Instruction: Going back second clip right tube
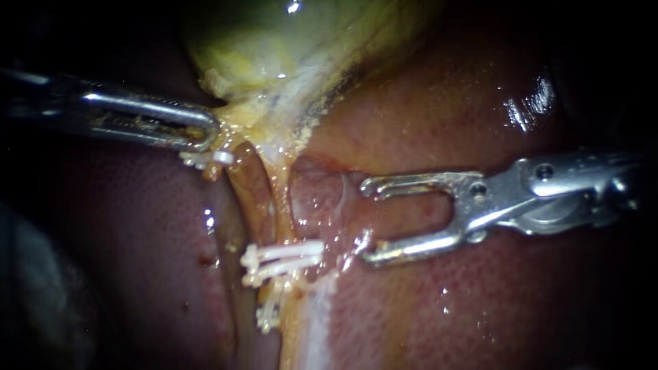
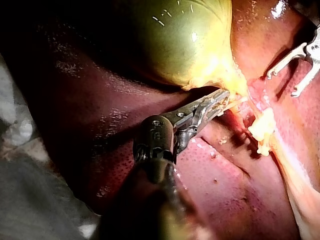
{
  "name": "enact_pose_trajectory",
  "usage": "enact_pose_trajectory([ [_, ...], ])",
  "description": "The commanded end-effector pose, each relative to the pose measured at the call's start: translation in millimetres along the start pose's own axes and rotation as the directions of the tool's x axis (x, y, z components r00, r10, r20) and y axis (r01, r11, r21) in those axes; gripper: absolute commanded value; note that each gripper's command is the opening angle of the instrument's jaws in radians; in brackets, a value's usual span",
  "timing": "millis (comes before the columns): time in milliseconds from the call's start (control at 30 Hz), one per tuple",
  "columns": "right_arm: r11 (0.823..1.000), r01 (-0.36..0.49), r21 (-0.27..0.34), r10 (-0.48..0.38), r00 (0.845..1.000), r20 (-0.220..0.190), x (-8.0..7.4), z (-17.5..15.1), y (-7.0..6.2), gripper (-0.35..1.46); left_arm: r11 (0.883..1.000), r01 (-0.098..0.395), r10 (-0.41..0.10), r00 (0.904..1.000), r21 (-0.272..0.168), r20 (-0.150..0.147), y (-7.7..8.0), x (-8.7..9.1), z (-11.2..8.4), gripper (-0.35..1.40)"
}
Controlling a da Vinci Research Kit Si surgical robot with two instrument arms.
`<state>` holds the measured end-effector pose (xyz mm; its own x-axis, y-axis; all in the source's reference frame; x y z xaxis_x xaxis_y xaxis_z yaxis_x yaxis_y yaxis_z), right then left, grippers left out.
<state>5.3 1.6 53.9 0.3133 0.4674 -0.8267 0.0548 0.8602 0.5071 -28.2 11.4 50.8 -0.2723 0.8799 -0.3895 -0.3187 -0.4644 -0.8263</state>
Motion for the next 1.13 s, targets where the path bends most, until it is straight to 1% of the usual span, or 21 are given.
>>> enact_pose_trajectory([
  [33,1.0,0.008,-0.004,-0.008,1.0,0.002,0.1,-0.4,0.1,0.5,1.0,0.0,0.0,1.0,0.0,0.0,0.0,0.0,0.0,-0.35],
  [133,1.0,0.017,-0.008,-0.017,1.0,0.006,0.3,-1.1,0.2,0.5,1.0,0.0,0.0,1.0,0.0,0.0,0.1,0.0,0.0,-0.35],
  [267,1.0,0.028,-0.008,-0.027,0.999,0.036,0.0,-1.5,0.1,0.5,1.0,0.001,-0.001,1.0,0.003,-0.002,-0.1,0.2,0.6,-0.35],
  [367,1.0,0.028,-0.008,-0.028,0.999,0.036,0.0,-1.5,0.0,0.5,1.0,-0.005,0.005,1.0,0.007,-0.004,-0.2,0.3,1.5,-0.35],
  [433,0.999,0.034,-0.007,-0.034,0.999,0.036,0.0,-1.6,0.0,0.5,1.0,-0.006,0.006,1.0,0.009,-0.005,-0.6,0.2,2.1,-0.35],
  [600,0.999,0.034,-0.006,-0.034,0.999,0.036,0.0,-1.7,0.0,0.5,1.0,-0.013,0.013,0.9999,0.02,-0.01,-1.7,-0.5,3.9,-0.35],
  [833,0.999,0.034,-0.005,-0.034,0.999,0.036,-0.1,-1.9,-0.1,0.5,1.0,-0.019,0.019,0.9998,0.016,-0.007,-2.8,-1.1,6.5,-0.35],
  [933,0.999,0.034,-0.005,-0.034,0.999,0.036,-0.1,-2.0,-0.1,0.5,1.0,-0.019,0.019,0.9998,0.014,-0.006,-2.9,-1.1,6.8,-0.35],
  [1133,0.999,0.034,-0.005,-0.033,0.999,0.035,0.0,-2.0,-0.1,0.5,1.0,-0.019,0.019,0.9998,0.013,-0.006,-3.0,-1.0,6.8,-0.35],
])
